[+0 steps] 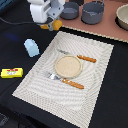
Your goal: Place the bread, butter, and milk from the table onto the serving area.
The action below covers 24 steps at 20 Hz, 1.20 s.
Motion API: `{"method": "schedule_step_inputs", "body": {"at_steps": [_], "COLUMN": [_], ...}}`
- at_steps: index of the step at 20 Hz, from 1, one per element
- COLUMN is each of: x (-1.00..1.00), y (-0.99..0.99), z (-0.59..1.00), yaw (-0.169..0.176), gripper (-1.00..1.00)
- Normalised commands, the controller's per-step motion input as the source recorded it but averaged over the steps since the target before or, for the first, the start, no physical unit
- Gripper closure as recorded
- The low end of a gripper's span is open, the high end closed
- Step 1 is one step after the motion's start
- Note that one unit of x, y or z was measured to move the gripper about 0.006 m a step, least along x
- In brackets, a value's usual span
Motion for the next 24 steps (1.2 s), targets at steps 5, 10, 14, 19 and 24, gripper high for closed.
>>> {"method": "schedule_step_inputs", "body": {"at_steps": [5, 10, 14, 19, 24], "x": [1.0, 1.0, 0.97, 0.89, 0.81], "y": [-0.31, -0.42, -0.53, -0.66, -0.74], "z": [0.84, 0.4, 0.05, -0.14, -0.22], "yaw": [0.0, 0.0, -0.004, -0.022, -0.032], "gripper": [1.0, 1.0, 1.0, 1.0, 1.0]}}
